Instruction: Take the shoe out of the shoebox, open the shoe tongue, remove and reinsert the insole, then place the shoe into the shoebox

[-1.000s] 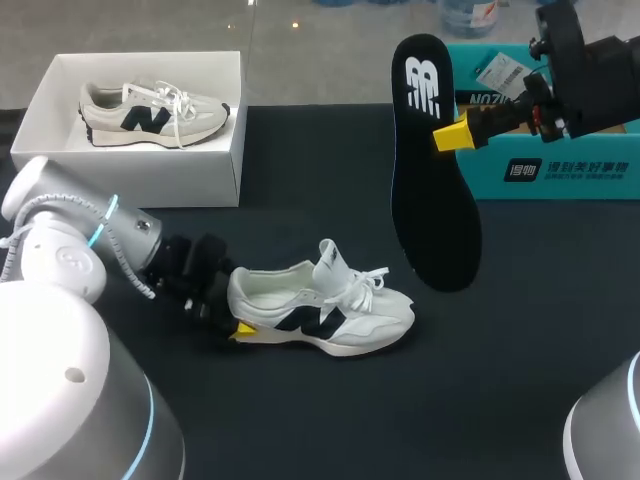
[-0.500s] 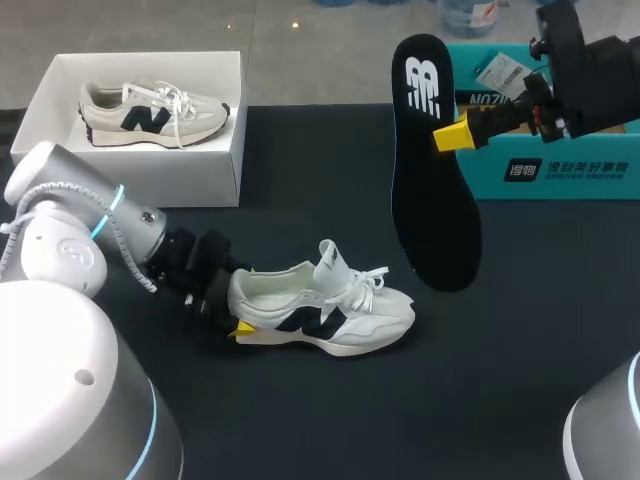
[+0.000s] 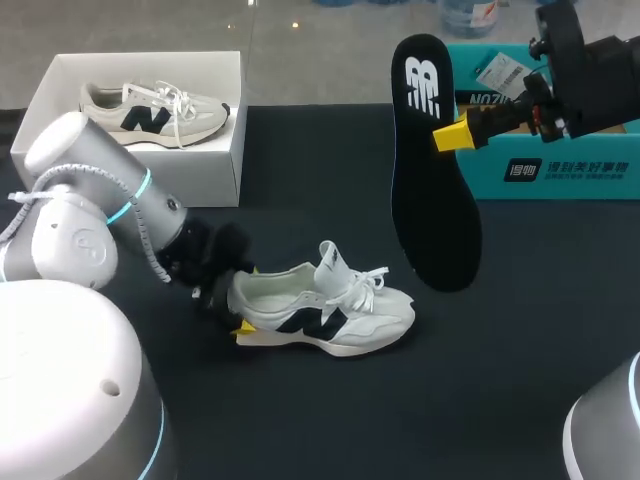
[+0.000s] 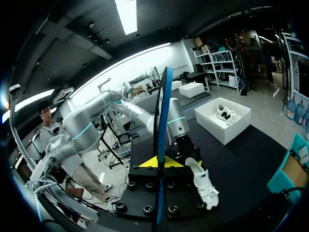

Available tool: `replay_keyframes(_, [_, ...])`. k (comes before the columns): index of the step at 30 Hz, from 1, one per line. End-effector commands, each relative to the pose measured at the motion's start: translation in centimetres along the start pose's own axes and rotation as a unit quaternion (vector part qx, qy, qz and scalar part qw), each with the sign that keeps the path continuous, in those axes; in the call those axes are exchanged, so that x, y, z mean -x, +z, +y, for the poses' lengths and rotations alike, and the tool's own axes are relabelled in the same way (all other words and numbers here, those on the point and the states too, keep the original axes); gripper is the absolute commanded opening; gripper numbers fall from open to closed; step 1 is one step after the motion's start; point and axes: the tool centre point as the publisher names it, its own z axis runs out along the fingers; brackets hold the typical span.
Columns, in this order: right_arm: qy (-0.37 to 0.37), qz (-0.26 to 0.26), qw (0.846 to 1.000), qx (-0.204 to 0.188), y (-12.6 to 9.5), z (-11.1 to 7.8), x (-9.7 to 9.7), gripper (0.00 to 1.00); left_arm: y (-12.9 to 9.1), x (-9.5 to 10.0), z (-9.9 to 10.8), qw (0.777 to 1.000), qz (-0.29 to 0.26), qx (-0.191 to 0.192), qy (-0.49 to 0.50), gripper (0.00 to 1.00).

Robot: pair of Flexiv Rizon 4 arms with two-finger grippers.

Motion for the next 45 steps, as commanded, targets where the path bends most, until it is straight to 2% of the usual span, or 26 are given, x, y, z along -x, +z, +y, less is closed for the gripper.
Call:
replay_keyframes(1, [0.0, 0.001, 1.0, -0.001, 0.2, 0.1, 0.2, 0.0, 0.2, -0.2, -0.6, 0.998, -0.011, 0.065, -0.003, 1.0])
replay_keyframes(11, [0.0, 0.001, 1.0, -0.001, 0.2, 0.1, 0.2, 0.0, -1.3, 0.2, -1.7, 0.987, -0.053, 0.149, -0.004, 1.0])
replay_keyframes(25, [0.0, 0.001, 1.0, -0.001, 0.2, 0.1, 0.2, 0.0, -1.3, 0.2, -1.7, 0.987, -0.053, 0.149, -0.004, 1.0])
replay_keyframes(32, [0.0, 0.001, 1.0, -0.001, 0.2, 0.1, 0.2, 0.0, -4.2, 0.7, -1.9, 0.982, -0.049, 0.182, -0.01, 1.0])
replay_keyframes(37, [0.0, 0.001, 1.0, -0.001, 0.2, 0.1, 0.2, 0.0, -5.2, 1.0, -1.8, 0.984, -0.005, 0.178, -0.02, 1.0])
replay_keyframes(39, [0.0, 0.001, 1.0, -0.001, 0.2, 0.1, 0.2, 0.0, -5.5, 1.2, -1.6, 0.986, 0.023, 0.165, -0.032, 1.0])
replay_keyframes(40, [0.0, 0.001, 1.0, -0.001, 0.2, 0.1, 0.2, 0.0, -5.6, 1.2, -1.5, 0.984, 0.017, 0.176, -0.029, 1.0])
replay_keyframes(45, [0.0, 0.001, 1.0, -0.001, 0.2, 0.1, 0.2, 0.0, -6.4, 1.1, -1.7, 0.983, 0.005, 0.185, -0.017, 1.0])
